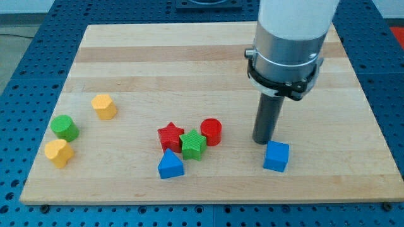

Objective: Move the blue cube to the bottom right of the red circle

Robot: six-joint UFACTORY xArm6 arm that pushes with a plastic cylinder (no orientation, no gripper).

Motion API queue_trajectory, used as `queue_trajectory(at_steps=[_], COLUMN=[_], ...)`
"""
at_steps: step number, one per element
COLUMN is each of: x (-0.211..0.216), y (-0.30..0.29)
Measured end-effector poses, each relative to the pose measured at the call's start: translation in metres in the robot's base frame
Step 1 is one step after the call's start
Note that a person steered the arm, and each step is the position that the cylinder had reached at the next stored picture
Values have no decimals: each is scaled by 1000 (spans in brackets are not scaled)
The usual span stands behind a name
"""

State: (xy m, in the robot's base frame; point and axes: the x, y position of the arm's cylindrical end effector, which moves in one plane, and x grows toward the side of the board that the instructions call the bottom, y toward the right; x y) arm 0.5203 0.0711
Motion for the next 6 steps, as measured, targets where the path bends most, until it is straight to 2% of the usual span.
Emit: queue_trajectory(at_steps=[1,2,3,4,5,6], x=[3,-23,-31,-39,14,75], y=[-63,-64,-28,102,176,142])
